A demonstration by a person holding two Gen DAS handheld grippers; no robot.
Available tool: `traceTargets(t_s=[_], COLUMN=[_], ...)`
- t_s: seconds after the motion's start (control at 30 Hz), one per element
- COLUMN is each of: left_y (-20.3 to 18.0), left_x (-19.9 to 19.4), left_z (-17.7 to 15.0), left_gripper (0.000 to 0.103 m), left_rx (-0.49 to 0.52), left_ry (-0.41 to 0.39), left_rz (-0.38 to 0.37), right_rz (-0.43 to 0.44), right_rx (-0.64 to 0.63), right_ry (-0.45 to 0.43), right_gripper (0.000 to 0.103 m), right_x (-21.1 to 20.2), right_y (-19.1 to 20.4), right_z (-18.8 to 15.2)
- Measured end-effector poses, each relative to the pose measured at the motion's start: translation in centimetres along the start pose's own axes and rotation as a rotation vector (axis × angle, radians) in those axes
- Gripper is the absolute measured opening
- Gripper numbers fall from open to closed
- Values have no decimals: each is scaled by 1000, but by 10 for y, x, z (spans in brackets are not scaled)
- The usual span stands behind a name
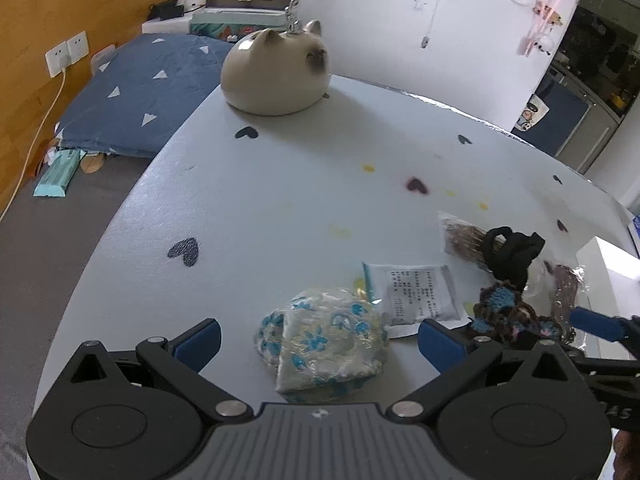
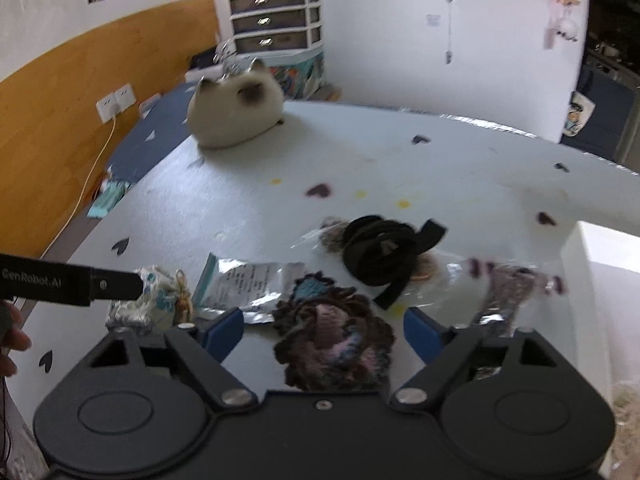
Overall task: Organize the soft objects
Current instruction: 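Grasp the blue-floral pouch with the left tool while the right tool grasps the dark knitted scrunchie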
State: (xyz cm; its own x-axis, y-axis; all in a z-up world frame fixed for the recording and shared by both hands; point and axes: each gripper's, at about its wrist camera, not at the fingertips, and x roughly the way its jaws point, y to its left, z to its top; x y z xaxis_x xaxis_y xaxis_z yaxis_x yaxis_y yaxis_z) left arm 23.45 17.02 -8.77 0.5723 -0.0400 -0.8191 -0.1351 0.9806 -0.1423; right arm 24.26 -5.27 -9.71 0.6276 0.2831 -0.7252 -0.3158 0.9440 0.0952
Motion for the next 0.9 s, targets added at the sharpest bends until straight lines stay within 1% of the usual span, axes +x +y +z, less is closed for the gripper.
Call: traceTargets(t_s=[0.13,0.17,0.2,0.23,0.3,0.37,0.4,0.47,0.5,0.53,0.63,0.73,0.8,0.87,0.9], left_y=[2,2,3,4,4,3,3,1,1,0,-3,-4,-5,-6,-5], left_x=[6,7,9,10,14,17,18,21,22,24,28,34,39,43,45], left_z=[1,1,1,1,1,1,2,3,3,4,5,5,5,4,3], left_gripper=[103,103,103,103,103,103,103,103,103,103,102,97,91,84,81], left_rx=[-12,-16,-21,-27,-32,-35,-35,-36,-36,-35,-28,-22,-18,-16,-17], left_ry=[26,32,39,46,58,64,66,70,73,75,80,96,112,124,128], left_rz=[10,9,8,6,0,2,4,5,6,7,14,27,37,43,44], right_rz=[8,8,5,-5,-2,3,1,6,11,17,28,35,43,40,36], right_rx=[-27,-36,-45,-52,-51,-55,-59,-58,-58,-58,-53,-49,-49,-50,-58], right_ry=[39,48,58,68,75,72,71,70,69,69,68,70,78,83,87], right_gripper=[73,66,61,50,47,36,34,23,22,19,17,17,21,35,37], right_x=[14,17,19,20,21,21,20,19,18,17,14,12,12,12,12], right_y=[6,7,8,9,6,5,4,2,1,0,-3,-4,-5,-5,-4], right_z=[0,0,0,0,0,1,2,2,3,3,3,2,1,0,0])
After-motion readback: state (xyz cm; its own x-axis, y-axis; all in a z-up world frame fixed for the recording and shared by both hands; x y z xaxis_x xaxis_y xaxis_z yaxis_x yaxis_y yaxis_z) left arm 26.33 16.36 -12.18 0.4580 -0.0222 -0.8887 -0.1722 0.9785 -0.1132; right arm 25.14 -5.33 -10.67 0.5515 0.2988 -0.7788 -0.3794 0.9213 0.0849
